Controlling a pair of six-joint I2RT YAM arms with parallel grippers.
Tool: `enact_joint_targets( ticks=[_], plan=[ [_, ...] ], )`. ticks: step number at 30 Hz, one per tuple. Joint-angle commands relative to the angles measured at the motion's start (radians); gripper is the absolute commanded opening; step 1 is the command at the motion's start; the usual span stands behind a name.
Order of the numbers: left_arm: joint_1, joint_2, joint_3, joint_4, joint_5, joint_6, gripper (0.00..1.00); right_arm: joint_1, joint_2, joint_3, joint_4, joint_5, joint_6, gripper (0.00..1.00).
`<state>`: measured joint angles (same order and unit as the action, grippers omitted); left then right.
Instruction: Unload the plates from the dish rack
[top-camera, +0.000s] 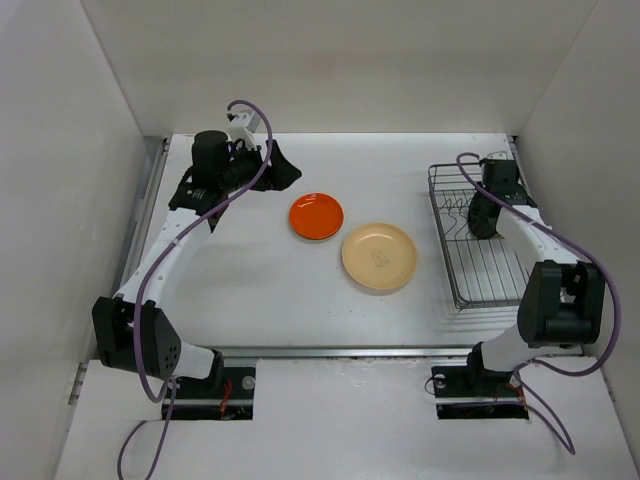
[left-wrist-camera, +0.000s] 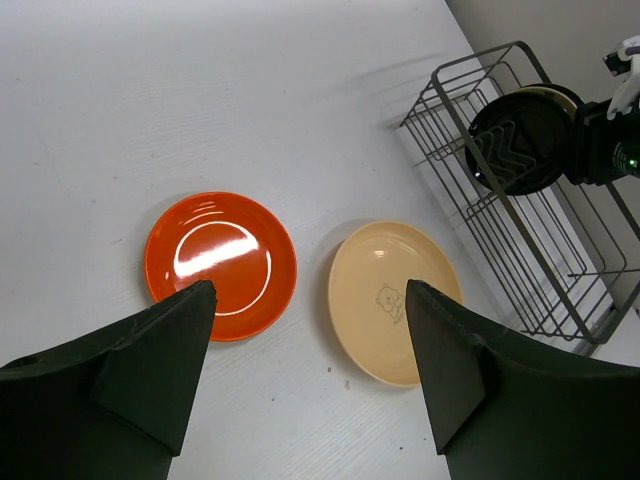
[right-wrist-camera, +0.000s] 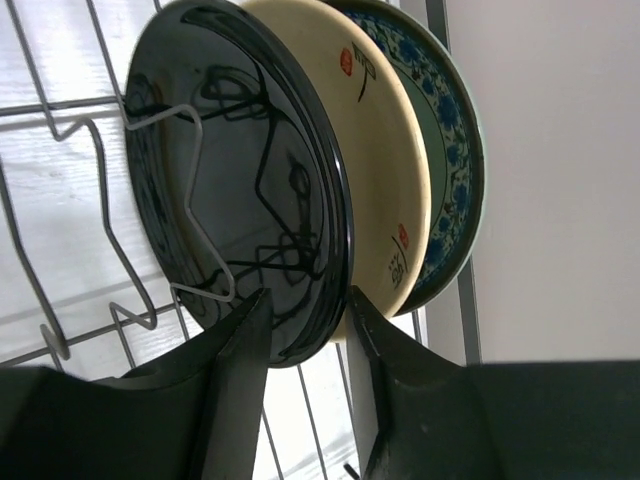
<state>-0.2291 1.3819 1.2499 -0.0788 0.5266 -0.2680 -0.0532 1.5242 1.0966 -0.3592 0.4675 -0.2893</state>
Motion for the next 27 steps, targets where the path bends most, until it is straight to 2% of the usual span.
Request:
enact_joint_targets(
  ticks=[1, 9, 10, 11, 21, 27],
  plan=[
    [0.002, -0.021, 0.0, 0.031, 0.021, -0.002, 0.73, -0.007, 0.004, -0.004, 0.02, 0.034, -0.008, 0.4],
    [0.002, -0.021, 0.0, 0.031, 0.03, -0.002, 0.73, -0.007, 0.014, -0.004, 0.038, 0.054, -0.008, 0.21],
    [0.002, -0.021, 0.0, 0.031, 0.03, -0.002, 0.73, -0.007, 0.014, -0.004, 0.039, 0.054, -0.008, 0.11],
    [0.002, -0.021, 0.0, 0.031, 0.03, -0.002, 0.73, -0.007, 0.014, -0.004, 0.039, 0.065, -0.008, 0.09],
    [0.002, -0.012, 0.0, 0.031, 0.03, -0.002, 0.73, -0.007, -0.036, -0.014, 0.083, 0.083, -0.008, 0.02],
    [0.002, -0.012, 0.0, 0.031, 0.03, -0.002, 0.73, -0.007, -0.12, -0.023, 0.134, 0.112, 0.001, 0.01]
  ],
)
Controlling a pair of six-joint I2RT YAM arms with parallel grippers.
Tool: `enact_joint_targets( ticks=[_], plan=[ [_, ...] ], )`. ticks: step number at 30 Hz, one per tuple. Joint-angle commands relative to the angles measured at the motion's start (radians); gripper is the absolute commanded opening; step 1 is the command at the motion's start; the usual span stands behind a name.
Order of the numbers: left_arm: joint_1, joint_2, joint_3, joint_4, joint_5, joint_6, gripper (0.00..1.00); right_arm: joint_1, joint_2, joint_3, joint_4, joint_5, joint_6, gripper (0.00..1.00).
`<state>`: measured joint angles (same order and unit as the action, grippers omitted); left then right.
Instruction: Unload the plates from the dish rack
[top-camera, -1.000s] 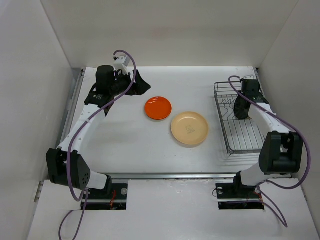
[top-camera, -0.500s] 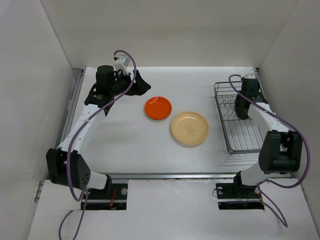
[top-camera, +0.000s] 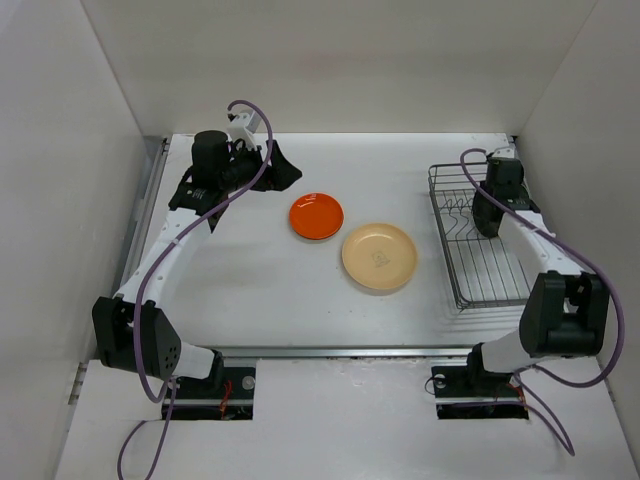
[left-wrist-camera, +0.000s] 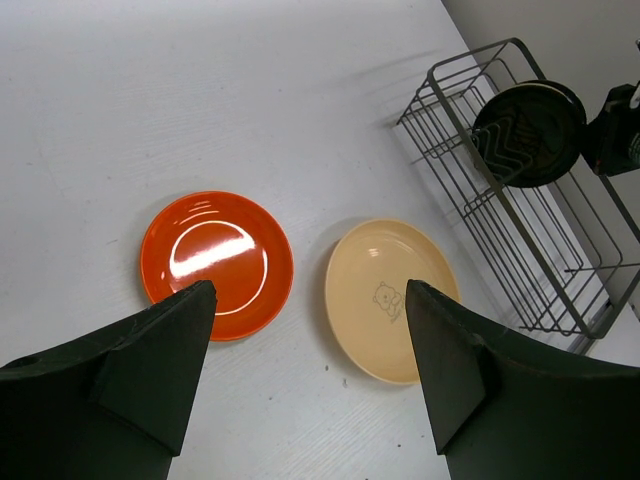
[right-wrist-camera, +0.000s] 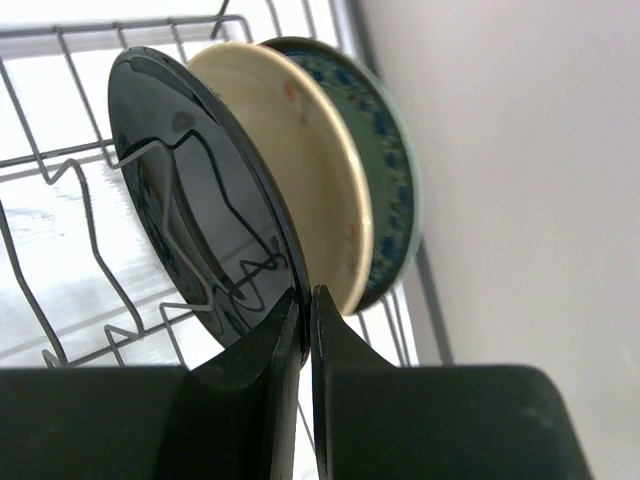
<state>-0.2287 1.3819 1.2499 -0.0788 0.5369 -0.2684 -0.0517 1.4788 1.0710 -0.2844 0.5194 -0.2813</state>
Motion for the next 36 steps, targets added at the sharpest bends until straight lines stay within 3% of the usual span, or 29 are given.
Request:
enact_joint_targets(
  ticks=[1, 16, 20, 24, 28, 31, 36],
  plan=[
    [0.002, -0.012, 0.0, 0.031, 0.02, -0.002, 0.73, -0.008, -0.084, -0.006, 0.068, 0.07, -0.007, 0.01],
    [0.002, -0.003, 0.0, 0.031, 0.034, 0.008, 0.73, -0.008, -0.342, -0.062, 0.195, 0.045, 0.011, 0.0],
    [0.002, 0.016, -0.009, 0.076, 0.122, 0.008, 0.73, -0.008, -0.425, -0.071, 0.154, -0.148, 0.059, 0.0],
    [0.002, 0.057, -0.02, 0.132, 0.317, 0.008, 0.73, -0.008, -0.457, -0.028, 0.035, -0.587, 0.083, 0.0],
    [0.002, 0.066, -0.032, 0.186, 0.429, 0.008, 0.73, 0.039, -0.437, 0.012, -0.041, -0.865, 0.093, 0.0],
    [-0.021, 0.075, -0.043, 0.183, 0.442, 0.04, 0.73, 0.098, -0.367, 0.067, -0.064, -0.972, 0.102, 0.0],
    [-0.057, 0.094, -0.033, 0.139, 0.413, 0.092, 0.73, 0.202, -0.247, 0.155, -0.073, -0.996, 0.12, 0.0]
  ],
)
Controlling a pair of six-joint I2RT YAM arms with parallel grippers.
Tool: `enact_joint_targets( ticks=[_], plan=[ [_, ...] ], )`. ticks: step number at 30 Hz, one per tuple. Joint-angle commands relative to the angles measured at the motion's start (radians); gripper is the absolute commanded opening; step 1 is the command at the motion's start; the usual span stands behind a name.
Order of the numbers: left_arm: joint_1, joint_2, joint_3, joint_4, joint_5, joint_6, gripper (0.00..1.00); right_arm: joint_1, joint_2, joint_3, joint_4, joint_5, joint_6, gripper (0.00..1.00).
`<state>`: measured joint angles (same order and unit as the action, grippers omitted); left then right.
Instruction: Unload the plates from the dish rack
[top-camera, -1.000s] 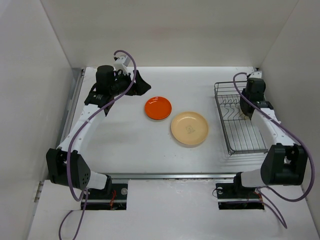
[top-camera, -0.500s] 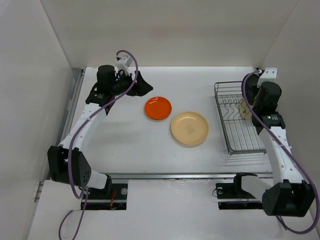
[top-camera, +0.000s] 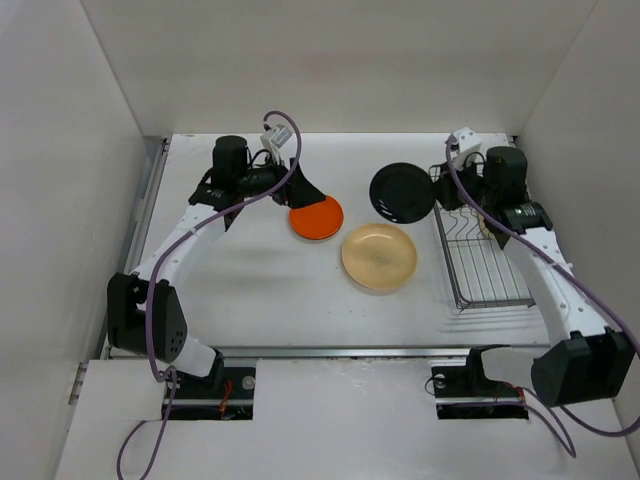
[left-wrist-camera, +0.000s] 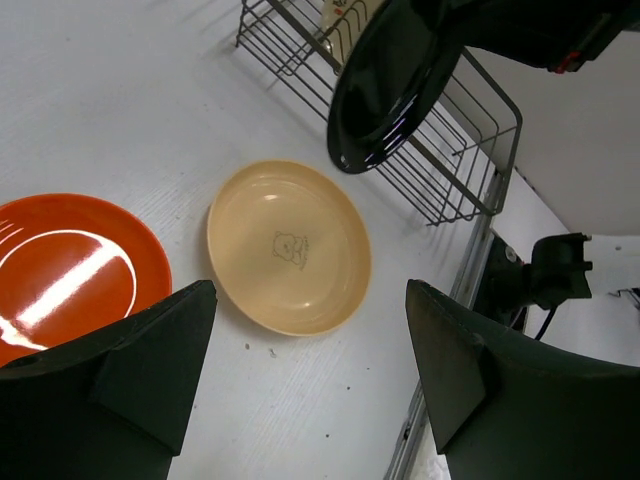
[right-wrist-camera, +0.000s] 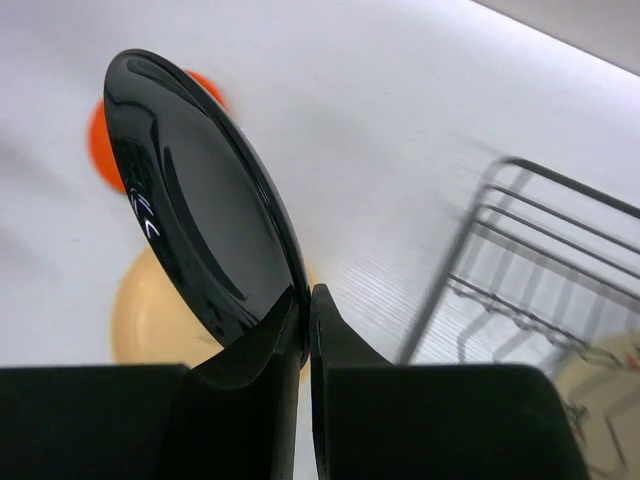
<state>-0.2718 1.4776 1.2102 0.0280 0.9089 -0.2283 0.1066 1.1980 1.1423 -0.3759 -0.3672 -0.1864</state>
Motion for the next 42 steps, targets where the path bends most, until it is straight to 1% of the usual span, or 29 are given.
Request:
enact_joint_targets(
  ticks=[1, 8, 12, 14, 17, 18, 21, 22, 29, 30, 32, 33, 37, 39, 40, 41, 42],
  plan=[
    [-0.014, 0.007, 0.006, 0.032, 0.029, 0.052, 0.73, 0.077, 0.066, 0.108, 0.019, -0.11, 0.025, 0.0],
    [-0.023, 0.027, 0.006, 0.013, 0.019, 0.07, 0.73, 0.183, 0.208, 0.23, 0.008, -0.111, 0.025, 0.0],
    [-0.023, 0.039, 0.017, -0.014, -0.005, 0.092, 0.73, 0.232, 0.256, 0.283, -0.015, -0.124, 0.025, 0.0],
    [-0.023, 0.05, 0.026, -0.014, -0.005, 0.092, 0.72, 0.26, 0.267, 0.298, -0.015, -0.136, 0.025, 0.0],
    [-0.023, 0.05, 0.026, -0.023, -0.005, 0.101, 0.67, 0.275, 0.288, 0.329, -0.027, -0.147, 0.016, 0.0],
    [-0.023, 0.059, 0.026, -0.023, -0.005, 0.101, 0.61, 0.287, 0.288, 0.329, -0.027, -0.157, 0.016, 0.0],
    [-0.033, 0.059, 0.035, -0.042, -0.015, 0.112, 0.52, 0.309, 0.311, 0.369, -0.05, -0.193, 0.016, 0.0],
    [-0.033, 0.059, 0.035, -0.042, -0.015, 0.112, 0.45, 0.32, 0.327, 0.39, -0.051, -0.193, 0.016, 0.0],
    [-0.033, 0.059, 0.035, -0.042, -0.025, 0.112, 0.27, 0.355, 0.362, 0.404, -0.074, -0.22, 0.007, 0.0],
    [-0.033, 0.059, 0.035, -0.042, -0.025, 0.112, 0.19, 0.364, 0.362, 0.404, -0.074, -0.22, 0.007, 0.0],
    [-0.033, 0.059, 0.035, -0.042, -0.025, 0.112, 0.09, 0.364, 0.362, 0.384, -0.064, -0.22, 0.007, 0.0],
    [-0.033, 0.059, 0.035, -0.042, -0.025, 0.112, 0.06, 0.364, 0.362, 0.384, -0.064, -0.211, 0.007, 0.0],
    [-0.033, 0.059, 0.035, -0.042, -0.054, 0.112, 0.02, 0.364, 0.351, 0.353, -0.044, -0.19, 0.007, 0.01],
    [-0.033, 0.059, 0.035, -0.042, -0.054, 0.112, 0.0, 0.364, 0.351, 0.344, -0.044, -0.177, 0.007, 0.13],
    [-0.033, 0.059, 0.035, -0.042, -0.068, 0.112, 0.0, 0.364, 0.342, 0.344, -0.044, -0.167, 0.007, 0.22],
    [-0.033, 0.059, 0.035, -0.042, -0.085, 0.112, 0.0, 0.364, 0.342, 0.335, -0.044, -0.167, 0.007, 0.48],
    [-0.033, 0.059, 0.035, -0.042, -0.099, 0.103, 0.0, 0.364, 0.342, 0.335, -0.035, -0.145, 0.007, 0.56]
  ],
)
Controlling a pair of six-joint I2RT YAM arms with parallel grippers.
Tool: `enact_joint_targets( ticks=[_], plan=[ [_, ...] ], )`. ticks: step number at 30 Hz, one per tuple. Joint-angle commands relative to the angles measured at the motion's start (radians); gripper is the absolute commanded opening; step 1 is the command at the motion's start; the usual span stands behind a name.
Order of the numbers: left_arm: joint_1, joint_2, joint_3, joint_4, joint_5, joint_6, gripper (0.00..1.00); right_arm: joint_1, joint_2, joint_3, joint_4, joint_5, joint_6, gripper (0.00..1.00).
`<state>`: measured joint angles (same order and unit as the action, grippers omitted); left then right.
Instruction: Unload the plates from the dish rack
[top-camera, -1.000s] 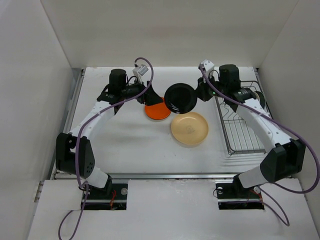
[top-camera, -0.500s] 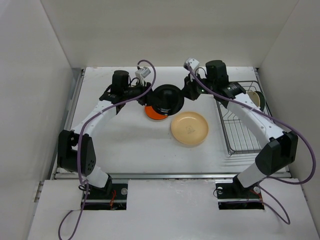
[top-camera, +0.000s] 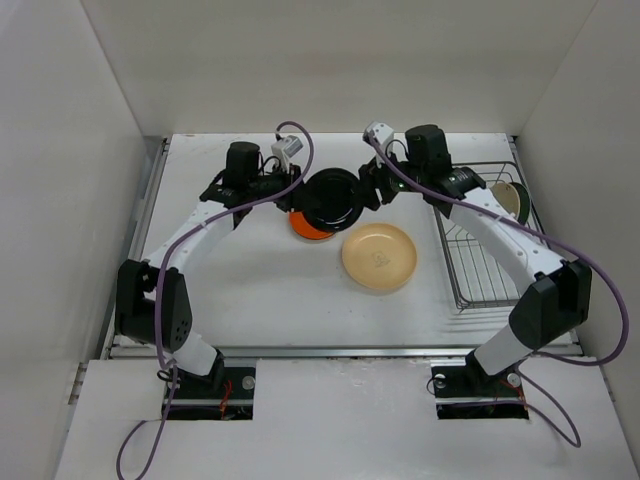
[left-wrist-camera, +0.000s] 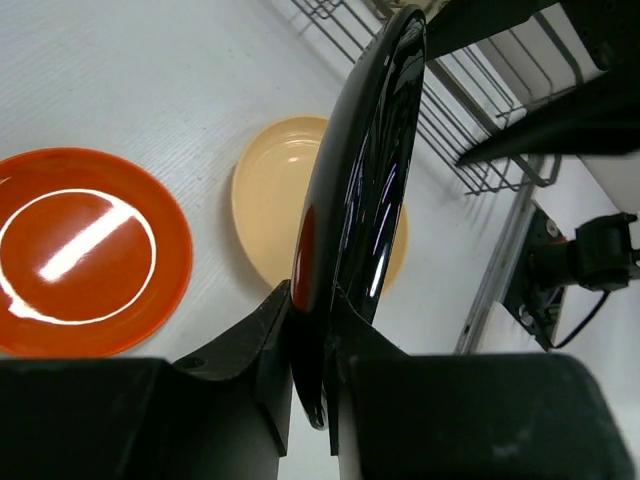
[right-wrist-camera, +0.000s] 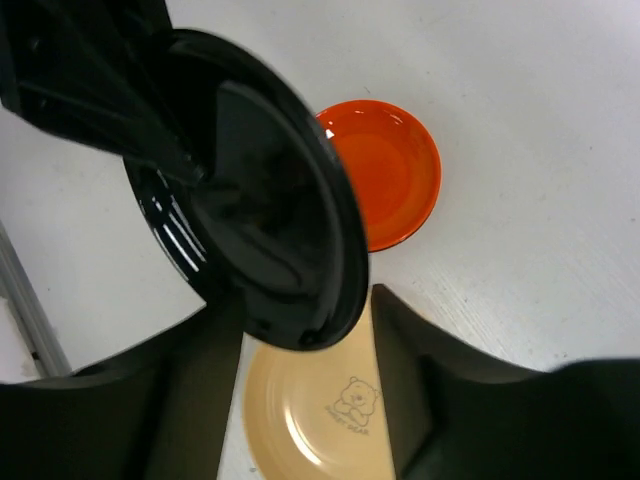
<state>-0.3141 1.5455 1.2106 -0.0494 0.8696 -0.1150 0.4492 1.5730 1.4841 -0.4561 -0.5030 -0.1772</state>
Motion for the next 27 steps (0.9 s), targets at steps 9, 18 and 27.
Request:
enact_joint_targets(
  ticks=[9, 18, 27],
  plan=[
    [0.009, 0.096, 0.093, -0.041, -0.36, -0.054, 0.0, -0.079, -0.204, -0.191, 0.188, 0.496, 0.088, 0.73],
    [0.036, 0.254, 0.159, -0.073, -0.379, -0.084, 0.0, -0.217, -0.401, -0.311, 0.211, 0.497, 0.088, 0.73],
    [0.049, 0.324, 0.168, -0.095, -0.368, -0.084, 0.0, -0.257, -0.433, -0.311, 0.191, 0.44, 0.088, 0.73]
  ],
)
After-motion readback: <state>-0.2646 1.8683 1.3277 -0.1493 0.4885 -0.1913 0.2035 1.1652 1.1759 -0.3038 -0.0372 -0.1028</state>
